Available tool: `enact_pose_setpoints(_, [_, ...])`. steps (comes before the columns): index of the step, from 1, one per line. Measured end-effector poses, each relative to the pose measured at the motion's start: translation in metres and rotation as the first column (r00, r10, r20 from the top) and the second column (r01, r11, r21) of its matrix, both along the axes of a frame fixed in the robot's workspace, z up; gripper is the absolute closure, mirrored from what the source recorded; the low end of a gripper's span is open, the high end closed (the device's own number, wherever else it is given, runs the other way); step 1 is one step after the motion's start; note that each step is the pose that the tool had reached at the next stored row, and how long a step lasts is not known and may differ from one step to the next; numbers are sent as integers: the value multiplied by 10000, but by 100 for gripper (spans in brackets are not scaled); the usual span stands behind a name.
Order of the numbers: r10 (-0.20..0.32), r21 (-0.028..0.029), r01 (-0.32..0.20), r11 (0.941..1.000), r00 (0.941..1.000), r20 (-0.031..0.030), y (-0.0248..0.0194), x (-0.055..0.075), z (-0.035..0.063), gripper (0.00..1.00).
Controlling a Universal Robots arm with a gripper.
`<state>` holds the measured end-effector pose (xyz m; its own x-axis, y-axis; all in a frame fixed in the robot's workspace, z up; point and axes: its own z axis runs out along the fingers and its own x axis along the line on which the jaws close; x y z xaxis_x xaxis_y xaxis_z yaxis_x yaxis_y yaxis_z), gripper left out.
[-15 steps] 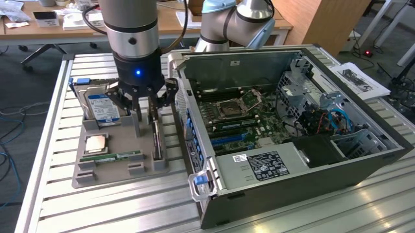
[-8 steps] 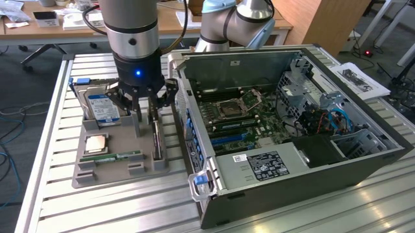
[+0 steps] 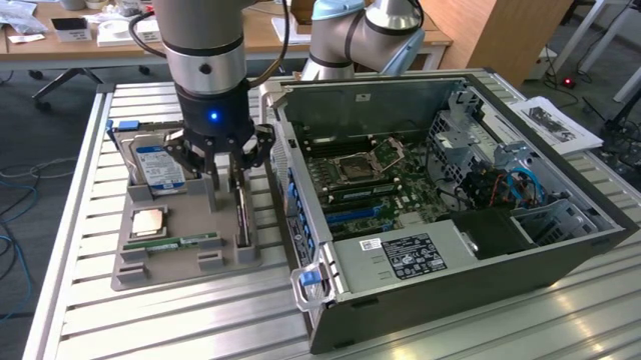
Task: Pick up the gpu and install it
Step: 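Pick up the gpu and move the gpu toward the slot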
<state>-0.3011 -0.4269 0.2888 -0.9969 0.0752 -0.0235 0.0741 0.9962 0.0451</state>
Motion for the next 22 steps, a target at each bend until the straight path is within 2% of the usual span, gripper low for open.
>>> enact_pose_setpoints(17, [-1,-5,1,10000,10000,-1,0,51,-15,57])
enact_pose_setpoints(18, [-1,-5,1,10000,10000,-1,0,51,-14,52])
enact_pose_setpoints(19, [-1,-5,1,10000,10000,-1,0,51,-14,52])
enact_pose_setpoints(20, [-1,-5,1,10000,10000,-1,0,51,-14,45])
enact_pose_setpoints(22, [-1,-5,1,10000,10000,-1,0,51,-14,45])
